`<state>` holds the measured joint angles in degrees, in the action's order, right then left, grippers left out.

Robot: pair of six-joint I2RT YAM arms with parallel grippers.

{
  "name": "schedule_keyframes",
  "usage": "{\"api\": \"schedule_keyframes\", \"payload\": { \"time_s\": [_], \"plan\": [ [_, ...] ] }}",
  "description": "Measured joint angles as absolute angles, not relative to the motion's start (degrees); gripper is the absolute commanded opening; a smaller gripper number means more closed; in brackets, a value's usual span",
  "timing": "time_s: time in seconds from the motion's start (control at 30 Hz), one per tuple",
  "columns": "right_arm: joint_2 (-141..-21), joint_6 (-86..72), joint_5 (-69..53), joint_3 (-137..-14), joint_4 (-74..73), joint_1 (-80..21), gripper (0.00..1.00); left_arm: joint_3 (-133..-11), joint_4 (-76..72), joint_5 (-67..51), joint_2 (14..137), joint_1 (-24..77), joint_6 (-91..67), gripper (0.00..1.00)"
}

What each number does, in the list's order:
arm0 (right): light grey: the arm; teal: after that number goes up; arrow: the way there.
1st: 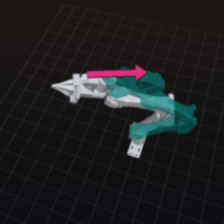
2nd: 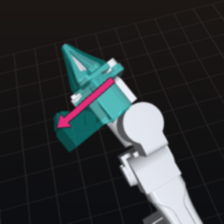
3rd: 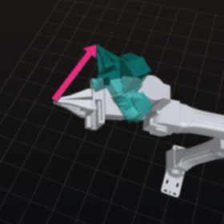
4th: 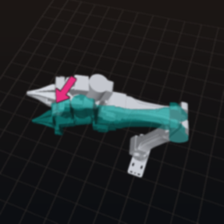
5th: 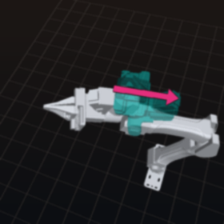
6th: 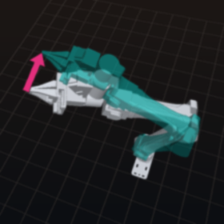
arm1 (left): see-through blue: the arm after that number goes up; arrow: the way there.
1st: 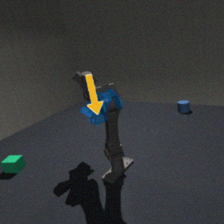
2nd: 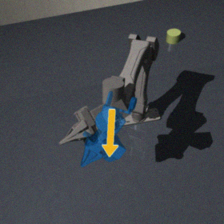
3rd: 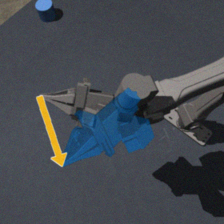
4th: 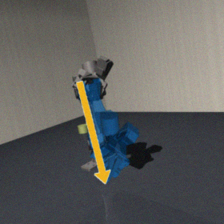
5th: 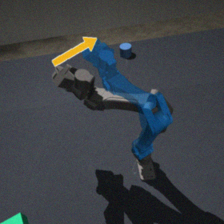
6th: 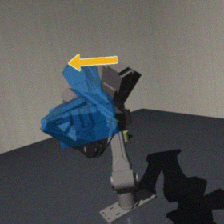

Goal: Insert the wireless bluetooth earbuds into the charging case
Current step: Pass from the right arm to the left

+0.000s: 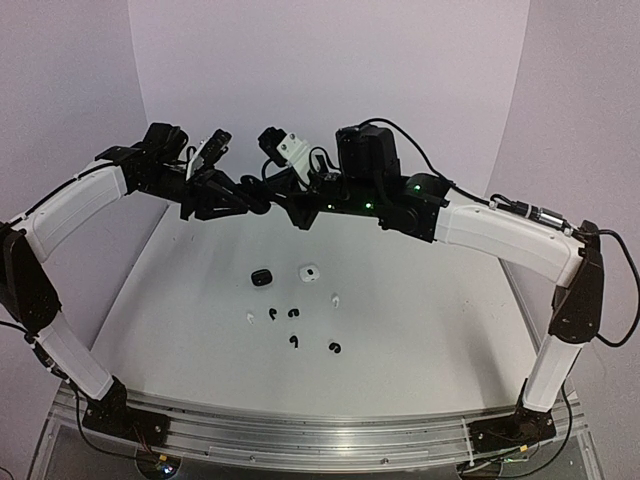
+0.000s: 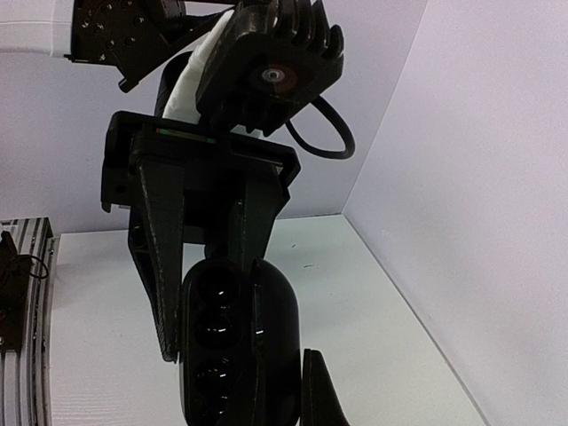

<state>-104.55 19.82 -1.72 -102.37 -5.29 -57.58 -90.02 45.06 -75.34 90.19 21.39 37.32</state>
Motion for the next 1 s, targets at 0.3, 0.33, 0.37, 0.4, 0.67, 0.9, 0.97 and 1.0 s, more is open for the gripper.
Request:
{"api": "schedule_keyframes", "payload": {
  "time_s": [0.3,0.33,0.37,0.4,0.67,0.9,0.97,1.0],
  "plan": [
    [-104.55,19.97,-1.76,-102.41,-5.3,-57.69,0.0,-90.02,45.06,-76.34,90.19,21.39,34.82,0.28],
    [-104.55,19.97,-1.76,-102.41,-5.3,-57.77,0.0,-90.02,45.06,-76.41,90.19,21.39,34.54,0.27],
    [-104.55,19.97,-1.74,-102.41,-5.3,-57.82,0.0,-90.02,45.08,-76.48,90.19,21.39,34.43,0.25],
    [-104.55,19.97,-1.71,-102.41,-5.3,-57.84,0.0,-90.02,45.07,-76.54,90.19,21.39,34.41,0.22],
    [-104.55,19.79,-1.34,-102.41,-5.45,-57.84,0.0,-90.04,45.01,-76.4,90.19,21.36,34.48,0.0],
    [-104.55,19.58,-1.45,-102.41,-5.45,-57.84,0.06,-90.01,45.07,-76.42,90.19,21.34,36.42,0.0],
    [-104.55,19.2,-1.82,-102.41,-5.48,-57.84,0.14,-89.97,45.57,-76.42,90.19,21.32,39.66,0.0],
    [-104.55,18.79,-2.15,-102.41,-5.61,-57.84,0.17,-89.85,46.16,-76.44,90.17,21.32,41.91,0.0]
  ]
}}
